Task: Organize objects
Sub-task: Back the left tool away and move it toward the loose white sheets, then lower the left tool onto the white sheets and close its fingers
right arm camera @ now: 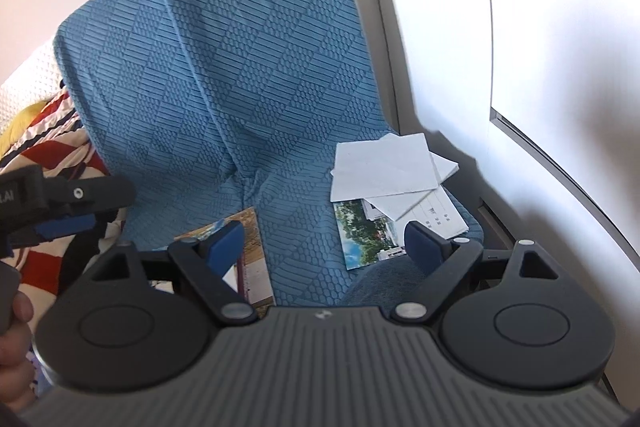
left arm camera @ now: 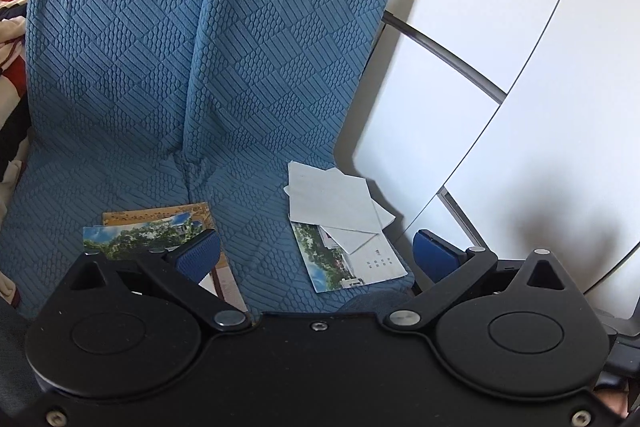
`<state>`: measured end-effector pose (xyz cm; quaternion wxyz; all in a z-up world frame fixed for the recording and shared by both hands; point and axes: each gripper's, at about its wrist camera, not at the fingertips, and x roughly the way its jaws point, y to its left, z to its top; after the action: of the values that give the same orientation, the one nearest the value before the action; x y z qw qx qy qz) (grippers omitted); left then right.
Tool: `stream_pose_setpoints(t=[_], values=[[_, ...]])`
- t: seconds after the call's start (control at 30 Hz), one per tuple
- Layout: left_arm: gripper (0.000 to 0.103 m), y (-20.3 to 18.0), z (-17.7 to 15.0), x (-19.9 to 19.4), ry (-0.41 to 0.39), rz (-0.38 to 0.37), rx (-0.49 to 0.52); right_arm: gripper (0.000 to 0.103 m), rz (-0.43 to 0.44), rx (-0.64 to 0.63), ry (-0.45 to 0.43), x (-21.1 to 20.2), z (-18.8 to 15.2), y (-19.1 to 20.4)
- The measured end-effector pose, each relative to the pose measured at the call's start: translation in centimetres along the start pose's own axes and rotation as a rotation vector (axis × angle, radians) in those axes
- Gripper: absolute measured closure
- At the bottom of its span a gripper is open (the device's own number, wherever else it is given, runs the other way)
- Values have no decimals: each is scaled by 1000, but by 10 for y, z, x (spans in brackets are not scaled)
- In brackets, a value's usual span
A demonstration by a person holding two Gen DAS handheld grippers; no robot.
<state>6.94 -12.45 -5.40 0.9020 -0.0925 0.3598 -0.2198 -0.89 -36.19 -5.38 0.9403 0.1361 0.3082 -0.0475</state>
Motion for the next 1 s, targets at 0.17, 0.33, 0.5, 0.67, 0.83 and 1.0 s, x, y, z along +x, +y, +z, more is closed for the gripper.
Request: stream_pose_setpoints(t=[0.17,0.33,0.5,0.67,0.83,1.0], values=[[1,-3,-2,28,36,1,5,15,-27,8,15,16,-5,-12],[1,-2,-6,58,79,9,13,15,-39,47,32,33,-9,-24],[1,4,-5,85,104,21,-18,15,-34,105,48,51,-8,-37],[1,7,1,107,109,25,-41,15,-32,164,51,68,-3,-53],[1,6,3,135,130,33,-45,15,-46,211,46,85,2,-75],[1,6,0,164,150,20,-58,15,-55,268,57,104,4,-100]])
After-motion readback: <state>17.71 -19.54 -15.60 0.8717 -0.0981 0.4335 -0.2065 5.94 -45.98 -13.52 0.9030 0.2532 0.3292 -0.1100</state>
